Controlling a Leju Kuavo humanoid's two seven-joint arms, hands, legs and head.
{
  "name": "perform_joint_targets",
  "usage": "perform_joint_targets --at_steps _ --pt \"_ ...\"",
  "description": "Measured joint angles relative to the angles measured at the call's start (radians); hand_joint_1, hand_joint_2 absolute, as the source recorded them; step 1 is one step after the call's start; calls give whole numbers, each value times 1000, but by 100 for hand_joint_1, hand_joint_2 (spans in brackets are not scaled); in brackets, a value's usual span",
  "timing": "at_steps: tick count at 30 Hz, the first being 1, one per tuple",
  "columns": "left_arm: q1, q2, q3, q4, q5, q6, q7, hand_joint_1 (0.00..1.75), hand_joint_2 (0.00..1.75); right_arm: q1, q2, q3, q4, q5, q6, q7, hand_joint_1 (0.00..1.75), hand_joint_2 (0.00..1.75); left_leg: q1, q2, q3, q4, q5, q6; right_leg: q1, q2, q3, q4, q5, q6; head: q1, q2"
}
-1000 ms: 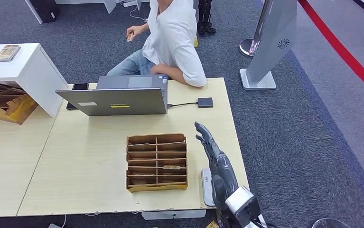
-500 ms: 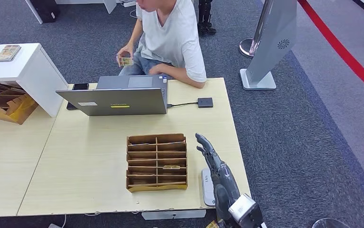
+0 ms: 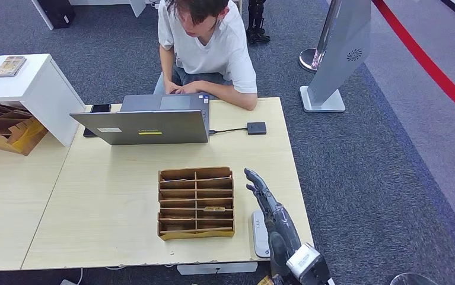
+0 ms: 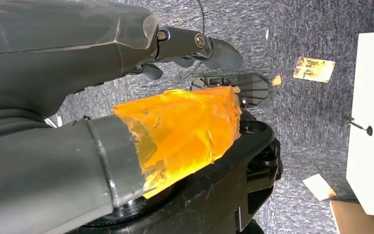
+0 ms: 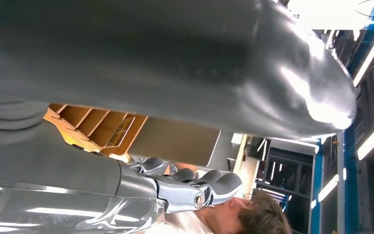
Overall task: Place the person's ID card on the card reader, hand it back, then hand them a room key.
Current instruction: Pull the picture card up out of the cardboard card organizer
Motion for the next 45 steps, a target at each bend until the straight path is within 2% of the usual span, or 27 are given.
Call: perform_joint_targets --at_steps 12,16,26,32,45 --pt "0 0 0 0 0 0 0 0 0 0 -2 0 0 0 0 0 0 0 0 0 0 0 0 0 0 0 0 0 0 0 0 0" --pt "0 0 0 0 0 0 0 0 0 0 -2 0 0 1 0 0 0 175 0 0 0 0 0 0 0 0 0 0 0 0 0 0" --pt "0 0 0 0 -5 2 -5 0 0 0 -8 6 0 80 -32 11 0 175 0 0 0 0 0 0 0 0 0 0 0 0 0 0" --pt "0 0 0 0 -16 3 -6 0 0 -15 -17 34 4 290 -130 54 0 175 0 0 0 0 0 0 0 0 0 0 0 0 0 0" --pt "-1 1 0 0 -35 3 -6 0 0 -71 -42 112 68 597 -317 144 0 175 0 0 0 0 0 0 0 0 0 0 0 0 0 0"
